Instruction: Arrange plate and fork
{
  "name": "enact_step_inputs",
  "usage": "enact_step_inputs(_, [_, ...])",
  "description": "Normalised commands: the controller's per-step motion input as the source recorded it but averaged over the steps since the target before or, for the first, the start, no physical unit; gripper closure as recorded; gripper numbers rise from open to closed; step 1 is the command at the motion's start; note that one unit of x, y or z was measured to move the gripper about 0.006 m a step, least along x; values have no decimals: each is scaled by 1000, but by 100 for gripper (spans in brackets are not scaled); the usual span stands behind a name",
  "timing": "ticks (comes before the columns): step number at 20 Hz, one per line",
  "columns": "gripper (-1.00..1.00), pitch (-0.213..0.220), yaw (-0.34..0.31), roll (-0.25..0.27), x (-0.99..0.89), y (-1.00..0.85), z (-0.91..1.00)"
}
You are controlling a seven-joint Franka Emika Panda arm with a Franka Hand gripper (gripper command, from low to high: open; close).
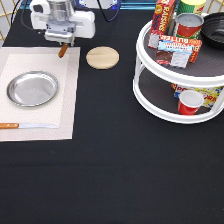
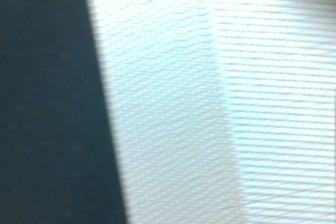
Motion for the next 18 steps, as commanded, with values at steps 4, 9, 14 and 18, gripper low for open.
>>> enact_step_inputs(4, [100, 0, -152, 0, 0, -577, 96])
enact_step_inputs(9, [100, 0, -213, 0, -5, -419, 171])
enact_step_inputs(14, [100, -35, -326, 0, 0, -73, 169])
enact_step_inputs(18, [100, -47, -349, 3, 0, 0, 126])
